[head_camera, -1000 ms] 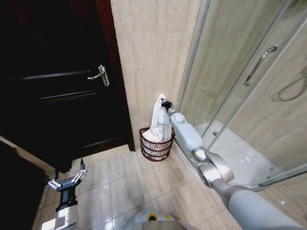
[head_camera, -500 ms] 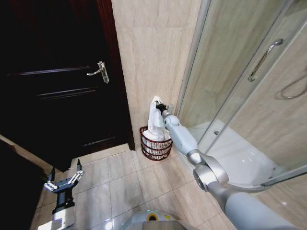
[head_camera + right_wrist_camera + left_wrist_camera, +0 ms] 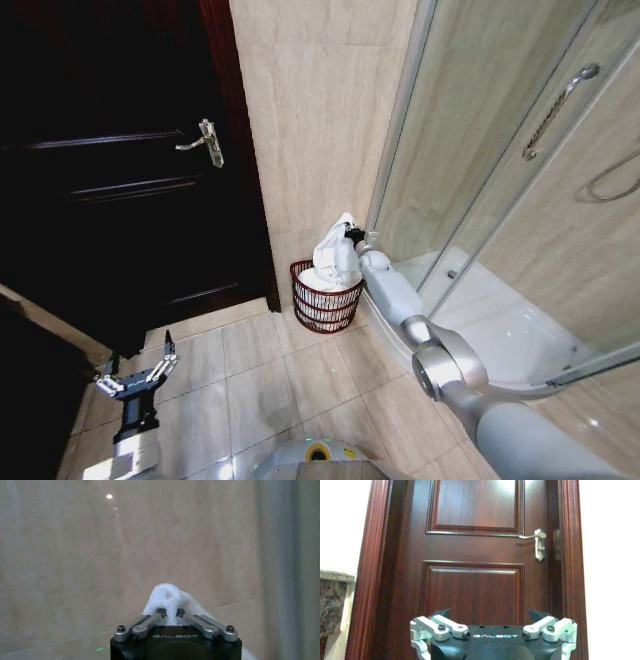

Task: Discard the used towel into the hamper.

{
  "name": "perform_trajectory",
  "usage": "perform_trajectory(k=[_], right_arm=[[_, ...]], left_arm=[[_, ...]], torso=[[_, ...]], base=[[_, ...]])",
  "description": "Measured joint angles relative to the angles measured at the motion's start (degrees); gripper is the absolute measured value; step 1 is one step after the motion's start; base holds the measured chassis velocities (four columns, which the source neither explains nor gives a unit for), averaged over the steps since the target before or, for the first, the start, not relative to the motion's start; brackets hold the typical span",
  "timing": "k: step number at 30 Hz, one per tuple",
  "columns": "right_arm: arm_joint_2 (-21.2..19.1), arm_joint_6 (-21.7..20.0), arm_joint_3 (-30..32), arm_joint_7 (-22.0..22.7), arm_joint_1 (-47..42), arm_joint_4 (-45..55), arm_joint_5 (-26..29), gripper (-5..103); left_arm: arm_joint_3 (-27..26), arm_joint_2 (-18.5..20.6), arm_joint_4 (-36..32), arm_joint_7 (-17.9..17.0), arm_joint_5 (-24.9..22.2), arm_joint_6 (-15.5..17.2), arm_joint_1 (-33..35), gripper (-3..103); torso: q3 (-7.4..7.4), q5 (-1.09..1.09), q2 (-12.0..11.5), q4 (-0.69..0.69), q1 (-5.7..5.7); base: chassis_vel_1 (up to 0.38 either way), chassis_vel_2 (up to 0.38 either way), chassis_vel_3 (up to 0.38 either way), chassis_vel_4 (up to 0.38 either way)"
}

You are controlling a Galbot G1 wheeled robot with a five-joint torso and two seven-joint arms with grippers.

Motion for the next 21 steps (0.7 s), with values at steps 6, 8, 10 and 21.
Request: perform_trajectory(k=[6, 8, 10, 21], right_arm=[[3.23, 0.11, -0.62, -0.39, -0.5, 1.64, 2.87, 5], [4.17, 0.11, -0.6, -0.39, -0.44, 1.67, 3.51, 5], [5.82, 0.02, -0.12, -0.13, -0.18, 1.35, 5.04, 5], [6.12, -2.3, 0.61, 1.89, -4.55, 2.59, 4.92, 5]], left_arm=[[-0.61, 0.0, -0.36, -0.03, -0.36, -0.03, 0.5, 100], [-0.77, 0.0, -0.39, -0.03, -0.46, -0.07, 0.63, 100], [-1.12, 0.0, -0.59, -0.03, -0.85, -0.17, 0.88, 100], [-1.65, 0.0, -0.9, -0.05, -1.37, -0.5, 1.28, 100]], torso=[[-0.8, -0.01, -1.33, 0.0, -0.55], [-1.02, -0.02, -1.7, 0.0, -0.7], [-1.39, -0.01, -2.38, 0.0, -1.0], [-2.86, 0.01, -4.98, -0.01, -2.12]], base=[[0.0, 0.0, 0.0, 0.0], [0.0, 0.0, 0.0, 0.0], [0.0, 0.0, 0.0, 0.0], [0.0, 0.0, 0.0, 0.0]])
